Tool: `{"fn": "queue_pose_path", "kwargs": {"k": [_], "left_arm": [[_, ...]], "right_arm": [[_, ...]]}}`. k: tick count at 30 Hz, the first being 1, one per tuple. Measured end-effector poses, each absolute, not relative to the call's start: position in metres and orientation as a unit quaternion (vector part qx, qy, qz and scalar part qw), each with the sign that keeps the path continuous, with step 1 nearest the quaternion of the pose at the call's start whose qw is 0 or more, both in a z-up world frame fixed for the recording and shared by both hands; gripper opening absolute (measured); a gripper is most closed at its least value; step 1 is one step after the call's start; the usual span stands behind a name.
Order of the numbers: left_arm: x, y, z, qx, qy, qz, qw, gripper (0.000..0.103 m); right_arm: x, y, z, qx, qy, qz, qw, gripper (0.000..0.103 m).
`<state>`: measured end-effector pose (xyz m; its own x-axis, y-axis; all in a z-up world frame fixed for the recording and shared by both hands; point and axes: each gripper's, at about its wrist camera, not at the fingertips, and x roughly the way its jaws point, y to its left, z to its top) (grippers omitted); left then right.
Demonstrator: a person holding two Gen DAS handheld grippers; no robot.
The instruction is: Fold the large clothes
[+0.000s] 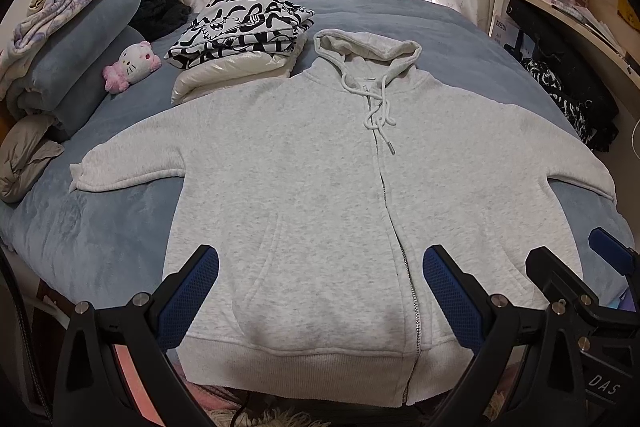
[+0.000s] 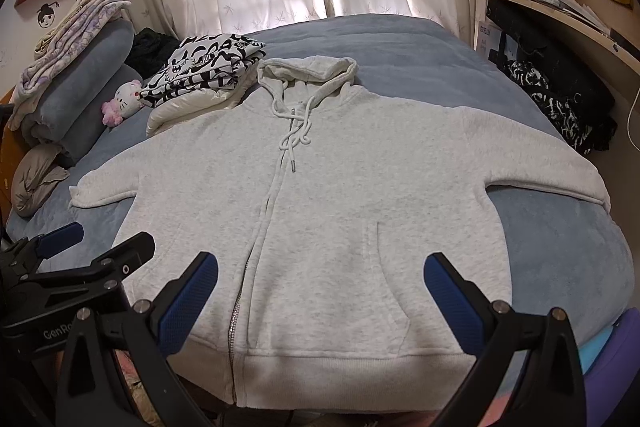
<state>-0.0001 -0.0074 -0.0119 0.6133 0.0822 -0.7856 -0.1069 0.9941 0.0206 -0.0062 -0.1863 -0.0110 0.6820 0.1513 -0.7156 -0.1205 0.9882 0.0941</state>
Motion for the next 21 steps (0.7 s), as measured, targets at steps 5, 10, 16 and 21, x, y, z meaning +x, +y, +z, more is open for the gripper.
{"fn": "queue_pose_path", "kwargs": {"k": [5, 10, 16, 21], "left_arm": [[0.000, -0.008, -0.012, -0.014, 0.437, 0.052, 0.898, 0.101], [0.001, -0.009, -0.012, -0.011, 0.437, 0.053, 0.898, 0.101], [0.005, -0.013, -0.012, -0.005, 0.436, 0.051, 0.898, 0.101], [0.013, -0.015, -0.012, -0.008, 0.436, 0.038, 0.899, 0.101]], "right_arm": [[-0.006, -0.187, -0.011, 0.021, 0.392, 0.074, 0.917, 0.103], [-0.005, -0.187, -0.010, 0.021, 0.392, 0.074, 0.917, 0.103], [-0.006, -0.187, -0.013, 0.024, 0.390, 0.075, 0.917, 0.103], [-0.005, -0.188, -0.012, 0.022, 0.384, 0.075, 0.920, 0.103]]}}
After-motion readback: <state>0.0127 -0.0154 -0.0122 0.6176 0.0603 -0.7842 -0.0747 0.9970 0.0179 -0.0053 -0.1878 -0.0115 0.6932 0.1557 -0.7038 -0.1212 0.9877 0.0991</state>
